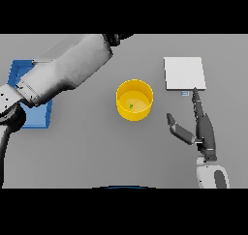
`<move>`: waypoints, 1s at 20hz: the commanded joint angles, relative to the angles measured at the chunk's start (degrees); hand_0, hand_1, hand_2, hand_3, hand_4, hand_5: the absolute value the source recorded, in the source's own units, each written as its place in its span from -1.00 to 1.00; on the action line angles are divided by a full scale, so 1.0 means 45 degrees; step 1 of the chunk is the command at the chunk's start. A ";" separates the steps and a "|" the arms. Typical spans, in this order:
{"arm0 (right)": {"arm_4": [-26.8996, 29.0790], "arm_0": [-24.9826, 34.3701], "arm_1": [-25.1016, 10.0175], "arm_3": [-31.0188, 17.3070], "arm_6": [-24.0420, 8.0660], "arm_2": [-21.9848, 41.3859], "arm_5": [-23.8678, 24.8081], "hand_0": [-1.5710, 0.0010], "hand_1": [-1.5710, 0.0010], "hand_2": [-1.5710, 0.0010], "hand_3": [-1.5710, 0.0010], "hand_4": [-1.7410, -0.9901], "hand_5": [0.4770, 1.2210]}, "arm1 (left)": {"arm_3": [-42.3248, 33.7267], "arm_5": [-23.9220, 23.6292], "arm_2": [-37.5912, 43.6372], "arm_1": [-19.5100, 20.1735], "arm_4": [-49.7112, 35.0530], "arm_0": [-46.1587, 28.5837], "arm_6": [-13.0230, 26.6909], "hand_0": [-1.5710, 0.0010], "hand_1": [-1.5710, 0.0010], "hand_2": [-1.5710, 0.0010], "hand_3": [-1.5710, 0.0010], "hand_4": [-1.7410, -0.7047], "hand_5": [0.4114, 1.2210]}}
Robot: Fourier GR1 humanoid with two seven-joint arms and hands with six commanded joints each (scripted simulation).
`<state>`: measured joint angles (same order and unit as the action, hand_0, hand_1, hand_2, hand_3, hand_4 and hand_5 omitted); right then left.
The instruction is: Pick up the red beaker and tilt it to pour out 1 green nut into yellow bowl. Pick up the yellow bowl and place it on the metallic measuring scale.
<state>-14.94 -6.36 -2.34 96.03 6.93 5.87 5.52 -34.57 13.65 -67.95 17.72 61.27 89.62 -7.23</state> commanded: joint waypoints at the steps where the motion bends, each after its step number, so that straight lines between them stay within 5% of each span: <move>1: 0.0220 0.0076 0.0043 -0.0043 -0.0124 -0.0084 -0.0072 1.00 1.00 1.00 1.00 0.49 -0.68 | 0.0249 -0.0219 0.0253 0.0193 -0.0237 0.0266 -0.0090 -1.00 -1.00 -0.89 -0.46 -0.92 1.00; 5: 0.0632 0.0221 0.0055 -0.0087 0.0028 -0.0171 -0.0318 1.00 1.00 1.00 1.00 0.46 -0.68 | 0.2167 -0.0239 0.1985 0.0613 -0.1984 0.1122 0.0712 -1.00 -1.00 -0.95 -0.78 -0.96 1.00; 8: 0.0751 0.0234 -0.0054 -0.0209 -0.0077 -0.0230 -0.0447 1.00 1.00 1.00 1.00 0.42 -0.69 | 0.3574 -0.0635 0.4141 0.1271 -0.4252 0.0948 0.2327 -1.00 -1.00 -0.98 -0.74 -0.98 1.00; 12: 0.0930 0.0355 -0.0228 -0.0182 0.0221 -0.0305 -0.0618 1.00 1.00 1.00 1.00 0.38 -0.70 | 0.4143 -0.1990 0.6276 0.2606 -0.7230 -0.0294 0.2423 -1.00 -1.00 -0.99 -0.78 -0.99 1.00; 14: 0.0888 0.0438 -0.0290 -0.0428 0.0280 -0.0344 -0.0608 1.00 1.00 1.00 1.00 0.38 -0.71 | 0.3900 -0.2533 0.7034 0.3320 -0.8476 -0.1046 0.2350 -1.00 -1.00 -0.99 -0.81 -0.99 1.00; 20: 0.0611 0.0576 -0.0462 -0.0646 0.0182 -0.0210 -0.0669 1.00 1.00 1.00 1.00 0.41 -0.64 | 0.0955 -0.5187 0.8443 0.4799 -1.1701 -0.4732 0.4942 -1.00 -1.00 -1.00 -0.84 -1.00 1.00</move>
<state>-12.19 -3.78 -4.43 93.12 7.75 4.92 2.50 -30.22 -9.60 -30.00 39.34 8.43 68.18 14.86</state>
